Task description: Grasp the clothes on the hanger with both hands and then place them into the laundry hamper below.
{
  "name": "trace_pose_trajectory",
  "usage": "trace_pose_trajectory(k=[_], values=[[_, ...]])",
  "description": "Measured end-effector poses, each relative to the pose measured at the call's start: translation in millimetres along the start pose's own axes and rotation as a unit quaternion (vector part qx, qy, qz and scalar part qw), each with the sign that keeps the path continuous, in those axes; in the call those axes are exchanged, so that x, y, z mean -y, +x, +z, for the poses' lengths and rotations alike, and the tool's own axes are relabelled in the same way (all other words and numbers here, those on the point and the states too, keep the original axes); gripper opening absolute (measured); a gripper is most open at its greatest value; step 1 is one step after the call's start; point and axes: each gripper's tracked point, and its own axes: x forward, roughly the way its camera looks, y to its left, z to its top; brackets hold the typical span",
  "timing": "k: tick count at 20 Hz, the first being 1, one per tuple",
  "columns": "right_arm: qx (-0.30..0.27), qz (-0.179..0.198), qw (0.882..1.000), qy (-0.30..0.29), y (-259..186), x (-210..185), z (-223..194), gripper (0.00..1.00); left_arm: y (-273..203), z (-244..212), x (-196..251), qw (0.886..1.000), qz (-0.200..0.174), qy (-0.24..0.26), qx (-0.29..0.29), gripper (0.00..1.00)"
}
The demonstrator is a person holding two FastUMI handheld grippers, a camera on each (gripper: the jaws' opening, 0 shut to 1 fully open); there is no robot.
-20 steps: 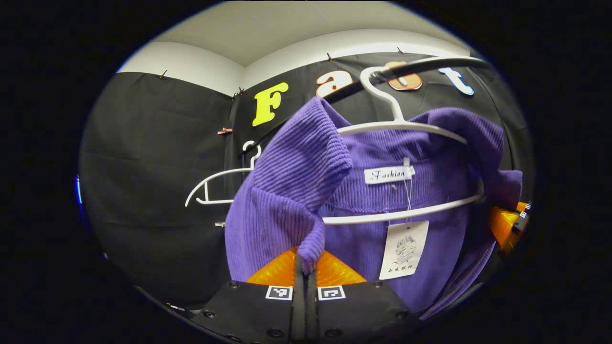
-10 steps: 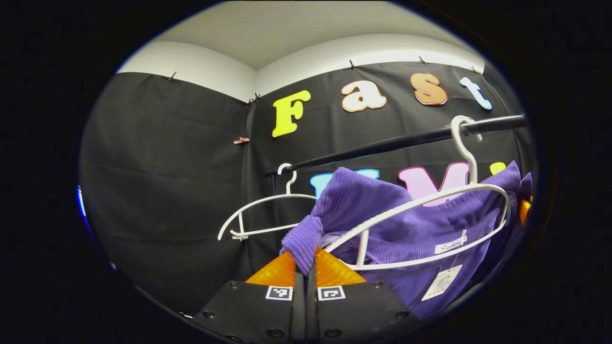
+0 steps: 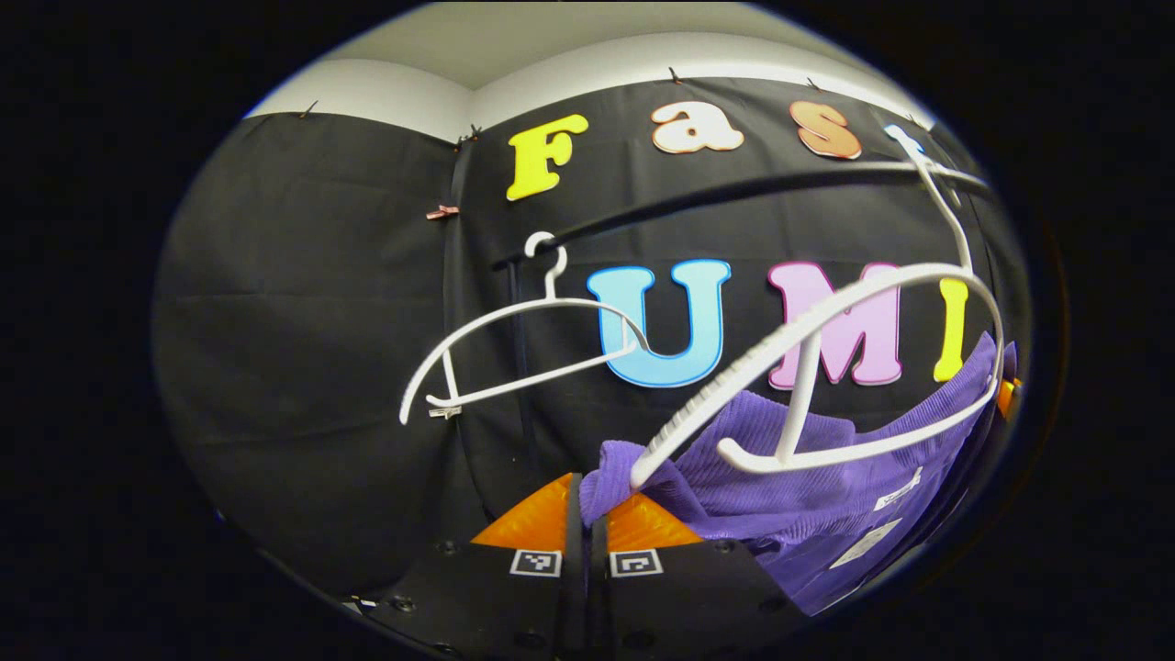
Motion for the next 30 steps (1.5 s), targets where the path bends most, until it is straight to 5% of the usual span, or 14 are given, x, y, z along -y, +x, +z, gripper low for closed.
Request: trace_pose_trajectory(k=[7, 14, 19, 28, 30], values=[[-0.068, 0.046, 0.997, 0.003, -50, -25, -94, 0.10, -9, -104, 20, 0.998, -0.017, 0.001, -0.055, 0.05], [-0.130, 0.147, 0.981, -0.012, -111, -97, -166, 0.10, -30, -188, 64, 0.989, -0.092, 0.039, -0.106, 0.05], [-0.245, 0.183, 0.952, -0.036, -148, -123, -257, 0.11, -41, -274, 97, 0.969, -0.141, 0.034, -0.201, 0.05], [-0.413, 0.173, 0.891, -0.072, -178, -116, -393, 0.11, -32, -379, 103, 0.927, -0.155, 0.052, -0.337, 0.05], [-0.441, 0.168, 0.880, -0.055, -185, -116, -406, 0.12, -29, -398, 101, 0.919, -0.158, 0.049, -0.357, 0.12]])
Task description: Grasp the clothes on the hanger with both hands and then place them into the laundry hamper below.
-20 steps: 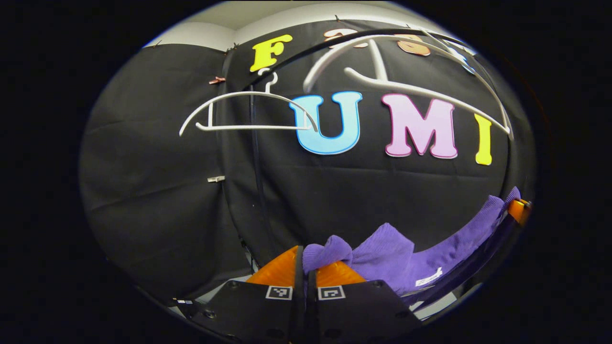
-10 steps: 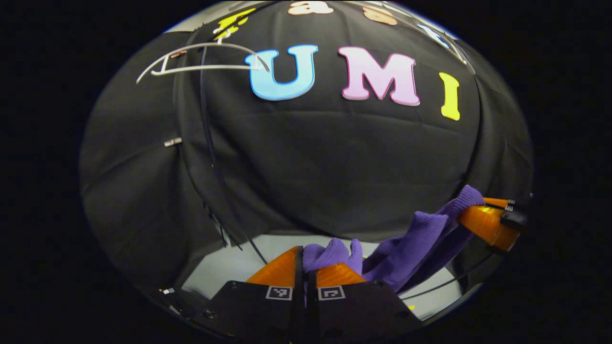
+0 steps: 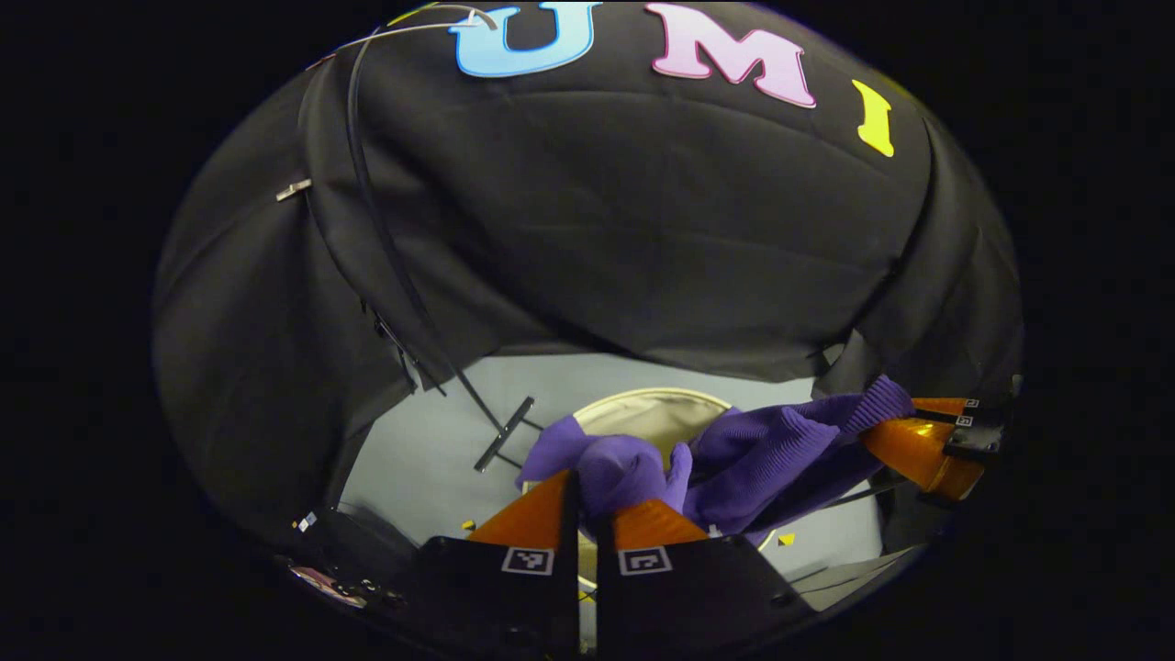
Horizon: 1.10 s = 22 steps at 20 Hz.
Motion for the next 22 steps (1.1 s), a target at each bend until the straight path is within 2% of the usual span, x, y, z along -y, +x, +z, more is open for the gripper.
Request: trace_pose_trajectory(k=[1, 4, 5, 15, 22], values=[[-0.007, 0.001, 1.000, 0.007, 0, 0, -5, 0.22, -4, 0, -3, 1.000, -0.002, 0.000, -0.003, 0.33], [-0.028, -0.006, 1.000, 0.009, 2, 5, -19, 0.80, -5, -7, -16, 1.000, 0.006, 0.000, -0.016, 0.97], [-0.029, -0.008, 0.999, 0.013, -1, 3, -18, 0.99, -1, -8, -16, 1.000, 0.004, -0.003, -0.019, 0.98], [-0.021, -0.031, 0.999, 0.029, -16, 10, -17, 0.99, -9, -24, -22, 0.999, -0.002, 0.004, -0.035, 0.96], [0.037, -0.063, 0.997, 0.039, -64, 15, 17, 0.99, -47, 5, -26, 1.000, -0.015, -0.002, 0.012, 0.96]])
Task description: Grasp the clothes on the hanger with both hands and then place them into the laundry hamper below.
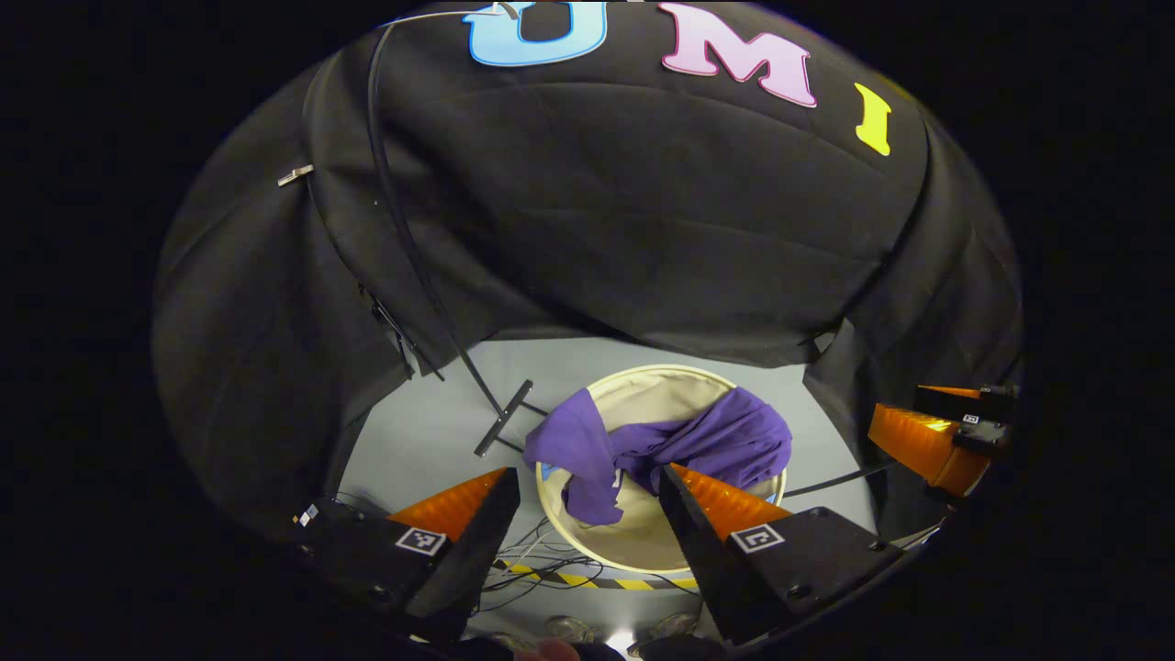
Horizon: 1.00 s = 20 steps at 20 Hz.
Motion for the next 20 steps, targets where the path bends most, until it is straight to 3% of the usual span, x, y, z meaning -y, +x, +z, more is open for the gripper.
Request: trace_pose_trajectory(k=[9, 20], values=[[0.103, -0.022, 0.994, 0.002, -88, -11, 76, 0.99, -97, 62, -13, 0.995, -0.008, -0.003, 0.101, 0.96], [0.241, -0.047, 0.969, -0.004, -214, -16, 143, 0.98, -215, 113, -12, 0.977, -0.025, -0.001, 0.213, 0.96]])
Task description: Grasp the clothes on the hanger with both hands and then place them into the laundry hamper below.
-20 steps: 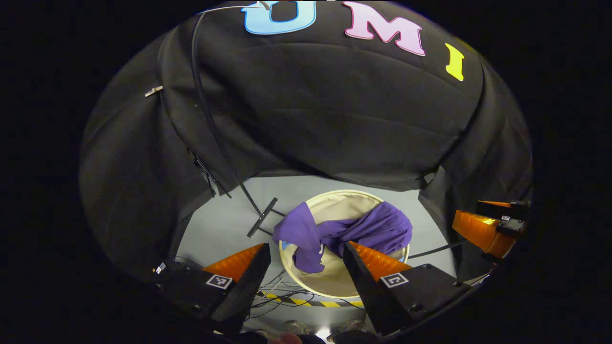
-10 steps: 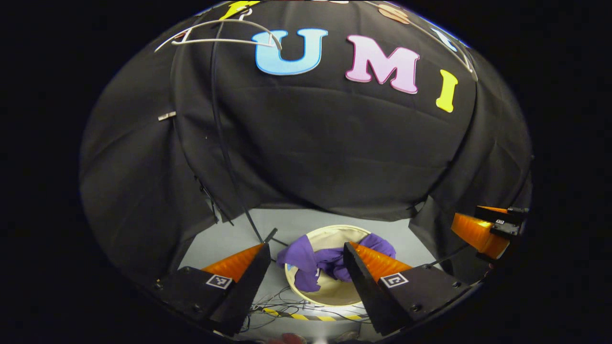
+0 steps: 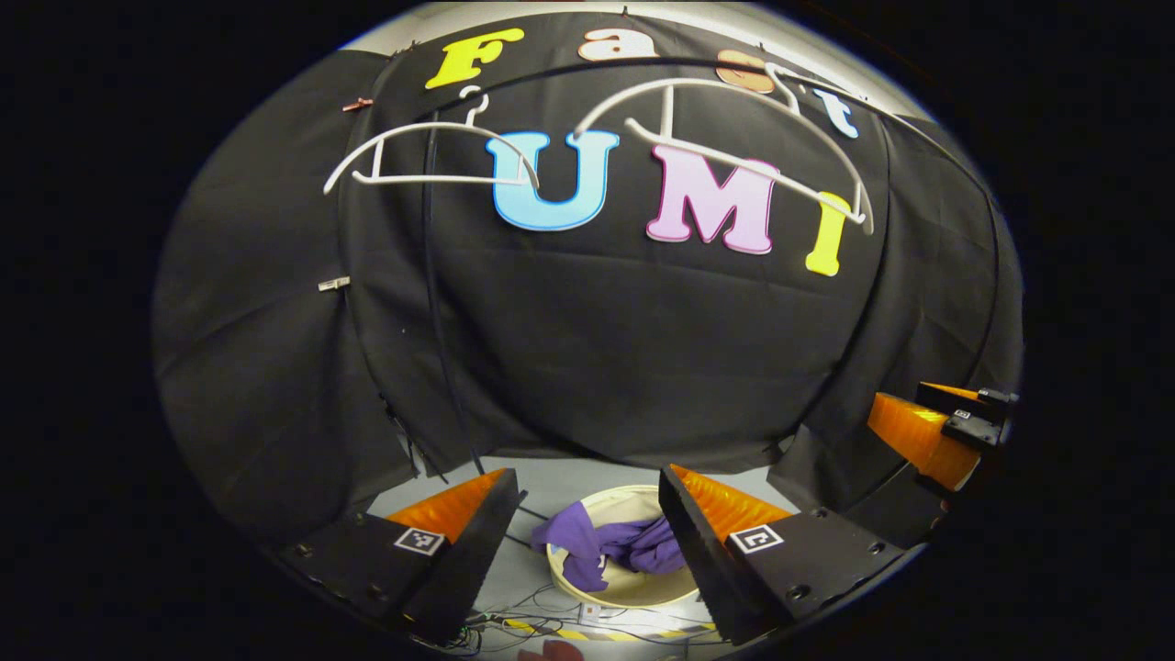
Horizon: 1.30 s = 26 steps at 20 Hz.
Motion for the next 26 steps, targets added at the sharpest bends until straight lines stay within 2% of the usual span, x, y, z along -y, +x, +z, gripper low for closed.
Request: trace_pose_trajectory(k=[6, 11, 12, 13, 14, 15, 16, 20, 24, 26], values=[[0.090, -0.024, 0.995, -0.016, -54, 10, 75, 0.99, -51, 62, 18, 0.996, -0.018, 0.016, 0.090, 0.95], [0.150, -0.032, 0.988, -0.021, -83, 8, 127, 0.98, -85, 95, 27, 0.989, -0.023, 0.034, 0.140, 0.95], [0.157, -0.031, 0.987, -0.018, -89, 8, 135, 0.94, -94, 102, 30, 0.988, -0.026, 0.033, 0.150, 0.96], [0.163, -0.031, 0.986, -0.015, -95, 7, 141, 0.98, -103, 110, 32, 0.986, -0.030, 0.032, 0.161, 0.95], [0.169, -0.028, 0.985, -0.011, -101, 5, 146, 0.95, -113, 116, 35, 0.984, -0.033, 0.032, 0.171, 0.95], [0.174, -0.026, 0.984, -0.007, -106, 3, 149, 0.98, -122, 122, 36, 0.983, -0.034, 0.031, 0.180, 0.95], [0.178, -0.023, 0.984, -0.005, -111, 1, 152, 0.95, -130, 127, 35, 0.981, -0.035, 0.031, 0.187, 0.95], [0.193, -0.020, 0.981, 0.001, -135, -2, 162, 1.00, -156, 136, 32, 0.978, -0.036, 0.027, 0.203, 0.94], [0.212, -0.015, 0.977, 0.007, -158, -4, 171, 0.98, -181, 139, 24, 0.974, -0.027, 0.031, 0.222, 0.97], [0.218, -0.015, 0.976, 0.007, -166, -5, 172, 0.99, -188, 137, 21, 0.974, -0.023, 0.030, 0.225, 0.94]])
